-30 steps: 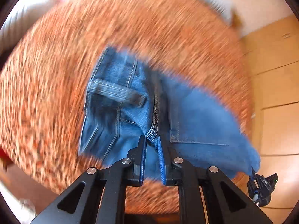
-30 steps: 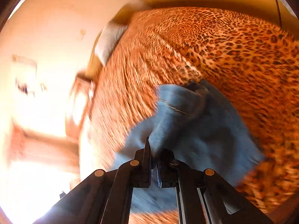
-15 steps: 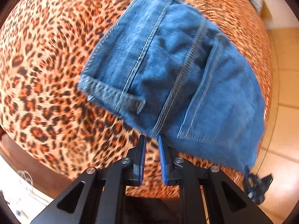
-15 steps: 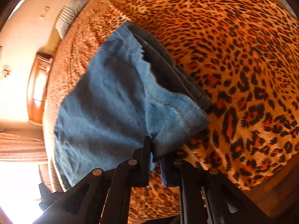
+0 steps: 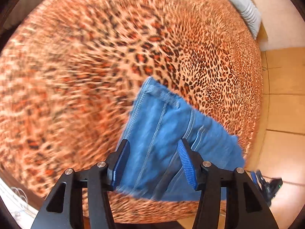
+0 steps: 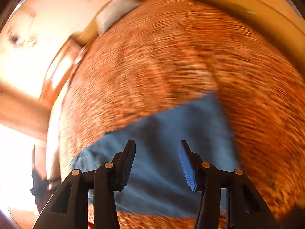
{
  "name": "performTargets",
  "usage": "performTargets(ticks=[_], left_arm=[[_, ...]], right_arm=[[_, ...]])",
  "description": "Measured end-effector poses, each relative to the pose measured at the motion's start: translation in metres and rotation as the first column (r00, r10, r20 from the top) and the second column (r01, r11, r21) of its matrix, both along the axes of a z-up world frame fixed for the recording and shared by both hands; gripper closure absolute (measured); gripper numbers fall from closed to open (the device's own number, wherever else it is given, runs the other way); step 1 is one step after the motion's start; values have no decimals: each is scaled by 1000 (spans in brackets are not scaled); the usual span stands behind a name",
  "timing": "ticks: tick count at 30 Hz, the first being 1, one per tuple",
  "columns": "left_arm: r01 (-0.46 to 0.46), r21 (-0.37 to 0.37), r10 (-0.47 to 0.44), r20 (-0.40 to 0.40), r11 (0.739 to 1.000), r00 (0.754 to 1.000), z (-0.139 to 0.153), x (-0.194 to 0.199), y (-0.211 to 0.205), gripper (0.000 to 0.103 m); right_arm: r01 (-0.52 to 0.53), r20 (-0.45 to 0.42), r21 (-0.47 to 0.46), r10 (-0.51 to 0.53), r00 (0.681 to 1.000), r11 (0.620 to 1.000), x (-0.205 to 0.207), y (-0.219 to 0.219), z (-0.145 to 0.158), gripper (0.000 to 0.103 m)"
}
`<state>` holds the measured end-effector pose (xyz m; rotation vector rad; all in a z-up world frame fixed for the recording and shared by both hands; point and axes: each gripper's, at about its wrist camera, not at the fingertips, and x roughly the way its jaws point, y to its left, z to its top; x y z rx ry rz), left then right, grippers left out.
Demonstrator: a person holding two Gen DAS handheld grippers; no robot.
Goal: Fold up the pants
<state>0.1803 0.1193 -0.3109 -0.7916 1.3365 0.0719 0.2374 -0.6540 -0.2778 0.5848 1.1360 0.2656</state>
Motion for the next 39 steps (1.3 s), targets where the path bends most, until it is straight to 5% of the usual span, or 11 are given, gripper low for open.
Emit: performTargets(ticks=[4,9,18,21,22,23,26,29,32,36,39], left_arm=[[-6,-19,4,-65,1000,998,-28,23,9,51],[49,-49,-53,-76,998,996,-39,38,25,39],[182,-41,-186,-93,982,978,-47,65,12,28],[239,40,-236,-68,970,969,-42,62,1,47],[238,86,-232,-68,968,970,-37,57,0,66],[226,108,-222,-52,968,974,-30,49,-1,74],[216,152,-221,14,964,975,-15,40,-12,87],[207,170,-202,-47,963,978,-30,52,-23,90],[212,223,-204,-60,951,977,-34,57,-35,90],[156,136,-156,-7,978,988,-17,42,-23,86],[131,102,-134,26,986,991,1,25,-10,74]], right_arm=[[-280,10,-66,282,960,958,72,102,-9,53],[-560,-124,-243,547,828,792,128,189,-46,53],[-775,-258,-266,732,631,574,105,231,-71,49],[-802,-243,-293,770,589,521,93,246,-75,73],[-795,-233,-318,771,593,516,88,252,-75,80],[-779,-216,-351,765,607,519,84,256,-73,92],[-718,-157,-426,736,658,551,85,263,-46,95],[-615,-105,-406,634,766,676,104,249,-37,100],[-613,-135,-428,624,770,664,110,255,-49,100],[-586,-162,-411,576,801,698,115,249,-58,93],[-480,-82,-265,476,876,836,114,209,-35,84]])
